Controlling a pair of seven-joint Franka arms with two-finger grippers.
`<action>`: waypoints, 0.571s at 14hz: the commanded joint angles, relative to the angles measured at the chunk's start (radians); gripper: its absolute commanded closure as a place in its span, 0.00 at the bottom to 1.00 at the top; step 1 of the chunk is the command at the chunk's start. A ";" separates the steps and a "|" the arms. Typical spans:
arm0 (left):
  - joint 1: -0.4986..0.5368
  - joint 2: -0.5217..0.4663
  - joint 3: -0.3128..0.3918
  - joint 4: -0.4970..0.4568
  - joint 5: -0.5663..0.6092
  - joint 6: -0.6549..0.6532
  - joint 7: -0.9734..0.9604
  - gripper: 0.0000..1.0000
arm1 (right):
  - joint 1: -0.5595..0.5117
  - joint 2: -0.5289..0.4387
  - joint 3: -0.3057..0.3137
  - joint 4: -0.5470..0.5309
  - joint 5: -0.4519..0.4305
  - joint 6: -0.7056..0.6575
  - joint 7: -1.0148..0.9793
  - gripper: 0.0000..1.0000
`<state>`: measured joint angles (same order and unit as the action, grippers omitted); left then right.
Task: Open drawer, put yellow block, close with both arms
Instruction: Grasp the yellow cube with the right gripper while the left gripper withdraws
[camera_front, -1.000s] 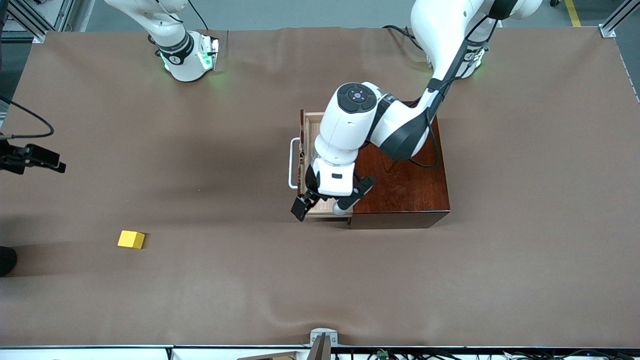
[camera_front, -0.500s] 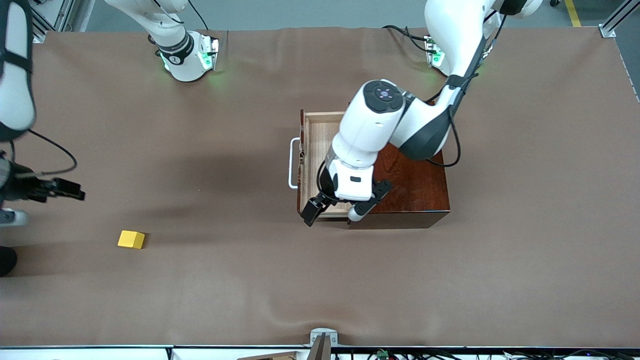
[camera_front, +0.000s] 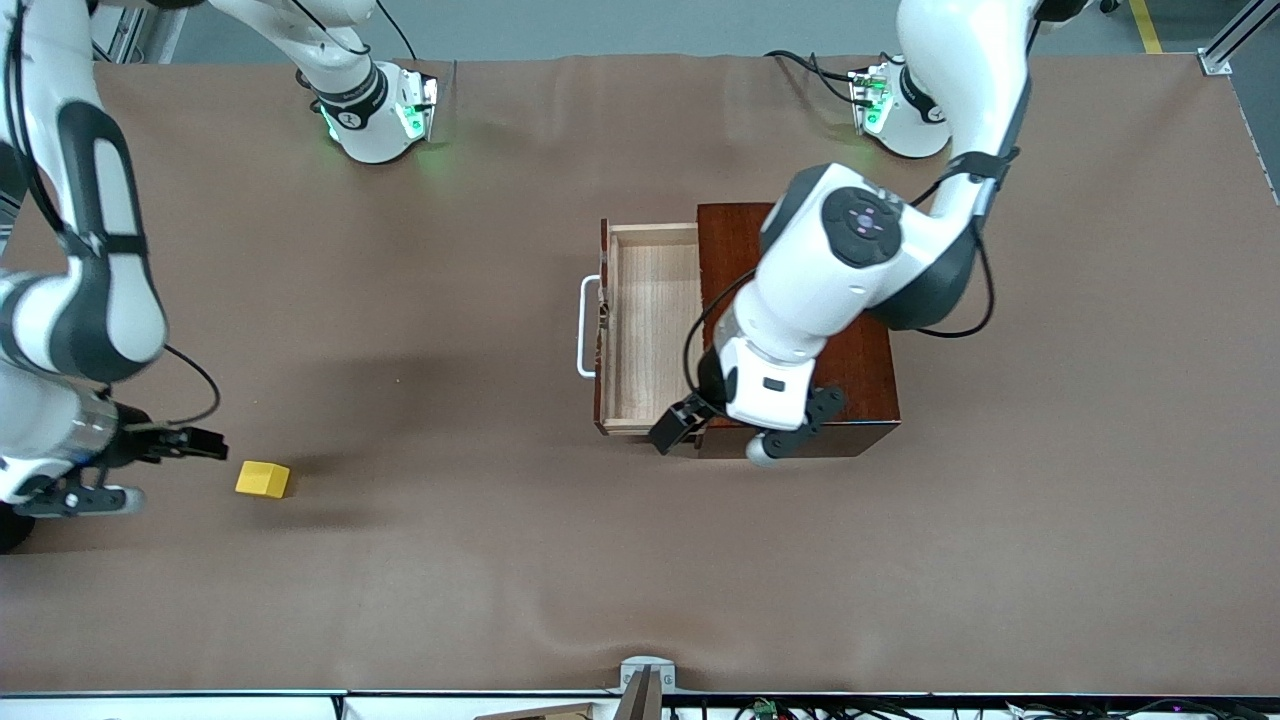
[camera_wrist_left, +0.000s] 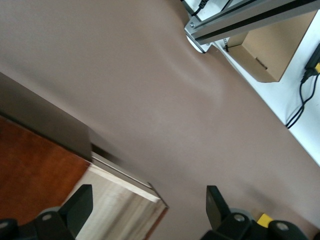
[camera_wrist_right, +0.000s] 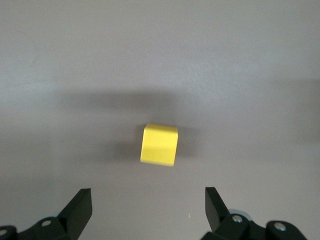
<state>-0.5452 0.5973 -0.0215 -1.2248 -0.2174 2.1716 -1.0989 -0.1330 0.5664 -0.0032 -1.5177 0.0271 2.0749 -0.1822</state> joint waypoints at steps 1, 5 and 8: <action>0.059 -0.054 -0.017 -0.039 -0.023 -0.073 0.106 0.00 | 0.009 0.081 0.002 -0.008 -0.007 0.115 -0.010 0.00; 0.186 -0.065 -0.017 -0.038 -0.023 -0.205 0.360 0.00 | 0.001 0.107 0.002 -0.144 -0.009 0.341 -0.051 0.00; 0.286 -0.073 -0.014 -0.038 -0.014 -0.283 0.513 0.00 | -0.004 0.139 0.002 -0.141 -0.009 0.373 -0.049 0.00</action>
<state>-0.3107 0.5617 -0.0242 -1.2302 -0.2211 1.9379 -0.6715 -0.1292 0.7060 -0.0059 -1.6518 0.0267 2.4295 -0.2208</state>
